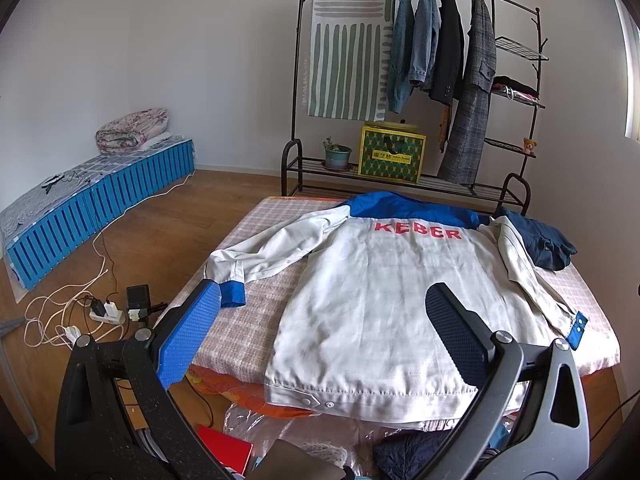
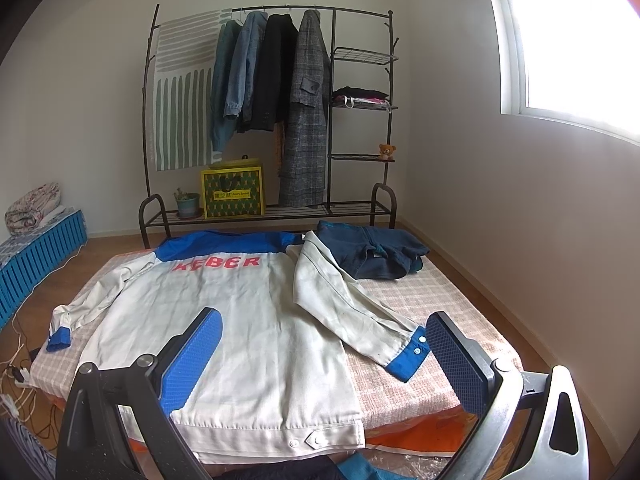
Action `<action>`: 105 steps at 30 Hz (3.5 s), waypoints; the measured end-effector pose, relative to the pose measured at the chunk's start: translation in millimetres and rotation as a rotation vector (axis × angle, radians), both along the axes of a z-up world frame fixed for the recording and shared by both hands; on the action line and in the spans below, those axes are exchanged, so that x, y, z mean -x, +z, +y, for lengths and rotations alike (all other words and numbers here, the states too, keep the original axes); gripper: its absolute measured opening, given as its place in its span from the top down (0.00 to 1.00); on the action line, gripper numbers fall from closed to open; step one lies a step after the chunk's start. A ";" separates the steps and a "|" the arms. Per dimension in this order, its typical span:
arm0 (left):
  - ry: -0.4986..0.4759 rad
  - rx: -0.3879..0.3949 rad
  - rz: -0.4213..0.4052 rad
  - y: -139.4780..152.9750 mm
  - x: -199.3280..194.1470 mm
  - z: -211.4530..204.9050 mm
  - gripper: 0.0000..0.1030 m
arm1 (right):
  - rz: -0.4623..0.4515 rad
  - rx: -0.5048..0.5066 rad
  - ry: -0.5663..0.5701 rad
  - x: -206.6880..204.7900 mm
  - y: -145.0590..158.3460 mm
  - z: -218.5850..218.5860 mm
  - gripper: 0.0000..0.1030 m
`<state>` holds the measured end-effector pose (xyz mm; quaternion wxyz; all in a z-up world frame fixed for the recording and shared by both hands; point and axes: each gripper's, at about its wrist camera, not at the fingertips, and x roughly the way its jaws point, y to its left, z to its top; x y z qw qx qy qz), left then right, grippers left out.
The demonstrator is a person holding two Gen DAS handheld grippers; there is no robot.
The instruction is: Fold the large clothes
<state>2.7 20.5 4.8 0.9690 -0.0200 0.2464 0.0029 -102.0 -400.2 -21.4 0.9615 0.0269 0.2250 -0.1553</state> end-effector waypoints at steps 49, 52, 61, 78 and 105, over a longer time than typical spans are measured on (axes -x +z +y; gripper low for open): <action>0.224 0.651 0.367 -184.4 -231.6 294.5 0.14 | 0.050 -0.037 0.188 -86.3 -34.8 74.8 0.00; 0.227 0.719 0.420 -213.4 -255.4 301.4 0.16 | 0.068 -0.006 0.213 -91.6 -38.1 85.2 0.00; 0.238 0.809 0.572 -285.1 -301.9 293.9 0.16 | 0.128 0.030 0.259 -109.0 -53.4 97.0 0.00; -0.036 0.413 0.331 -160.0 -266.5 199.8 0.81 | 0.277 -0.152 0.476 -163.8 -88.1 111.7 0.02; -0.573 -0.018 0.417 -172.5 -101.6 -2.9 0.81 | 0.539 -0.676 0.797 -399.6 -140.2 241.2 0.46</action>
